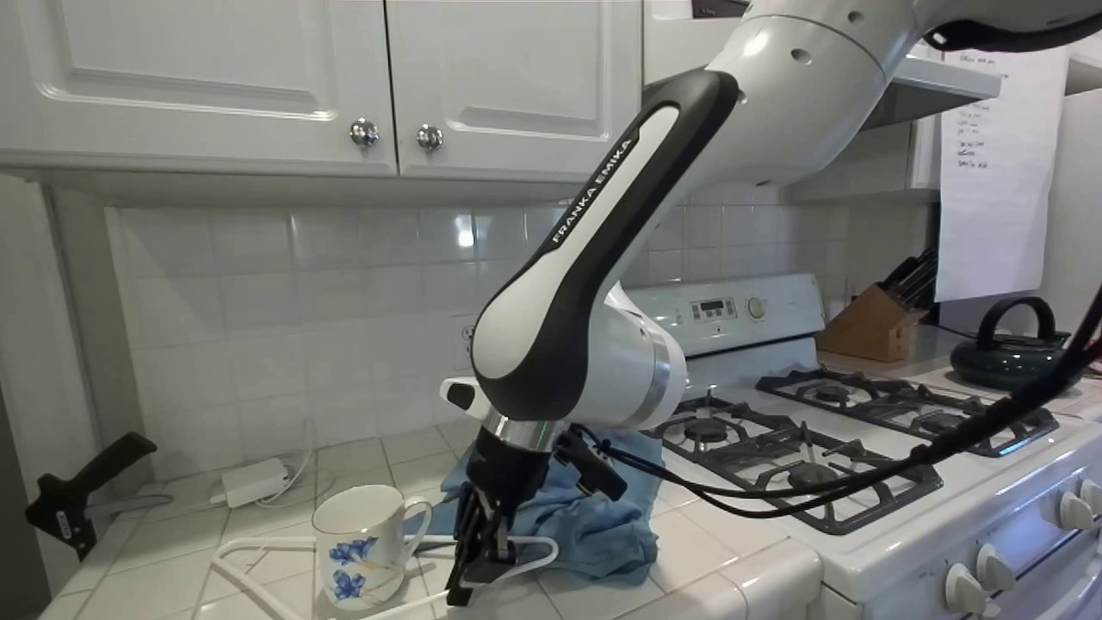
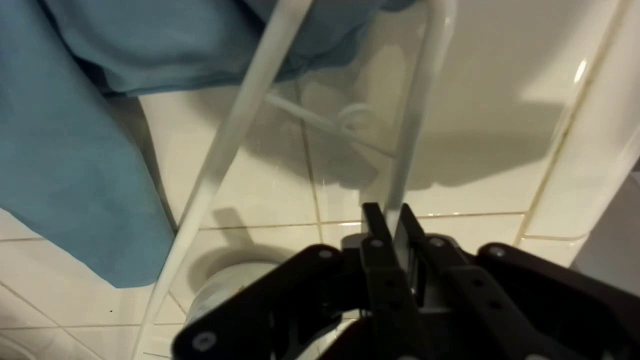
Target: Put the clothing hanger on the job of the cupboard
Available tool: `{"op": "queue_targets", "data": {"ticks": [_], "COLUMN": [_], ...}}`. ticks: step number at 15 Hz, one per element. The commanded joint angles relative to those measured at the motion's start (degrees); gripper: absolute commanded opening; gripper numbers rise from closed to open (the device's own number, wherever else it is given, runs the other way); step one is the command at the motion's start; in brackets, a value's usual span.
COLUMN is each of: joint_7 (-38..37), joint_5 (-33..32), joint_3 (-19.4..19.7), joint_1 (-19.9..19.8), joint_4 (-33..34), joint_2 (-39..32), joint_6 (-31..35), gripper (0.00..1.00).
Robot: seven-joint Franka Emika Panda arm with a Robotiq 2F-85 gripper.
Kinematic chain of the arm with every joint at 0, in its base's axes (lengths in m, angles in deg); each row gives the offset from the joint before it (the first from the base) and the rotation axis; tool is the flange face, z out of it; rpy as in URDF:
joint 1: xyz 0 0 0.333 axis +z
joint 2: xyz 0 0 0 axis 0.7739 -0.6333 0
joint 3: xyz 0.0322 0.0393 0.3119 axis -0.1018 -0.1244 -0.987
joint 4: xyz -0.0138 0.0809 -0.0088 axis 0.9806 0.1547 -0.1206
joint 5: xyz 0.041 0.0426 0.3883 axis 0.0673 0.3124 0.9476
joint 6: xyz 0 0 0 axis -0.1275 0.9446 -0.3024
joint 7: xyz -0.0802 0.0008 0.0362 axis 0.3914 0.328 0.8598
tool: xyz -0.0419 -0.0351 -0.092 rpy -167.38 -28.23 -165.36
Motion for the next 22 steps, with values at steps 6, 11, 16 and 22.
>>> {"op": "queue_targets", "data": {"ticks": [6,11,16,22], "joint_7": [0.2,0.3,0.6,1.7], "joint_5": [-1.6,-1.2,-0.9,0.0], "joint_3": [-2.4,-2.5,-2.8,-5.0], "joint_1": [-2.0,-1.9,-2.0,-3.3], "joint_4": [-1.5,-1.4,-1.7,-2.5], "joint_2": [3.3,4.8,6.4,8.4], "joint_6": [0.7,0.2,-0.5,-1.0], "gripper": [0.04,0.04,0.04,0.04]}}
